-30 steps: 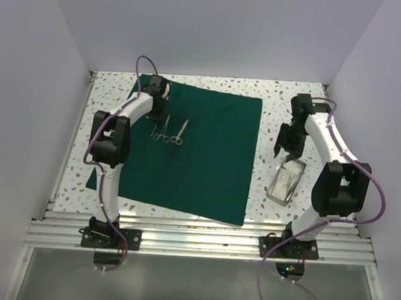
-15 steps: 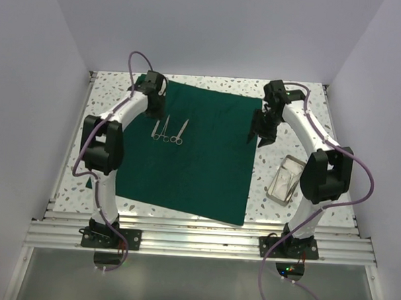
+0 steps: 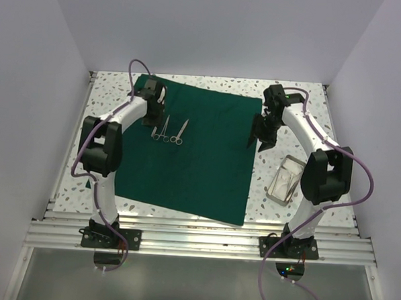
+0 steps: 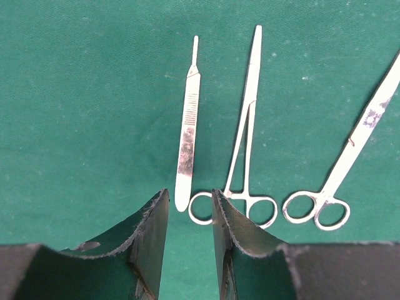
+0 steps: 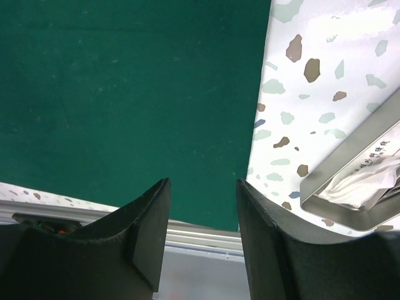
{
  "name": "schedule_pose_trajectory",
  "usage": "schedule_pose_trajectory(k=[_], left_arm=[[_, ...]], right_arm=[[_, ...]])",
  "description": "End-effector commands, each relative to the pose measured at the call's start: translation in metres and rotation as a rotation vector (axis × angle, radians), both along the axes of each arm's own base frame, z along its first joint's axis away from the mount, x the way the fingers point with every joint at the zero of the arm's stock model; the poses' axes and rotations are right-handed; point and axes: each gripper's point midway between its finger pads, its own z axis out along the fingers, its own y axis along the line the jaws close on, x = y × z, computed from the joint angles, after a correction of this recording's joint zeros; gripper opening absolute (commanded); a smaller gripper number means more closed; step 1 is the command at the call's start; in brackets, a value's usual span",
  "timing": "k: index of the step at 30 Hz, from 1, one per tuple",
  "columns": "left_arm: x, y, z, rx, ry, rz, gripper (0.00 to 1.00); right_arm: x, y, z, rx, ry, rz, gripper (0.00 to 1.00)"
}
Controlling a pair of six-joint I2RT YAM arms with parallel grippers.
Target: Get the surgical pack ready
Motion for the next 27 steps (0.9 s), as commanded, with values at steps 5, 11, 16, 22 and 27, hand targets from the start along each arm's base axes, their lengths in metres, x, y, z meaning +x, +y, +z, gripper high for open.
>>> schedule_pose_trajectory(k=[5, 11, 16, 22, 27], left_arm=[[0.014, 0.008, -0.011, 0.023, -0.022, 0.026, 0.36], [0.008, 0.008, -0.03, 0.016, 0.022, 0.032, 0.34], [0.002, 0.013, -0.04, 0.029, 0.046, 0.031, 0.34], [-0.006, 0.012, -0.062, 0.016, 0.093, 0.02, 0.2], [-0.001, 0.016, -0.055, 0.025, 0.071, 0.033, 0.05]], right_arm=[[-0.004, 0.002, 0.016, 0.026, -0.044, 0.012, 0.5], [-0.008, 0.0, 0.011, 0.023, -0.029, 0.012, 0.5], [-0.009, 0.0, 0.011, 0.024, -0.029, 0.013, 0.5], [-0.008, 0.001, 0.01, 0.027, -0.031, 0.004, 0.5], [-0.009, 0.002, 0.009, 0.03, -0.026, 0.0, 0.5]])
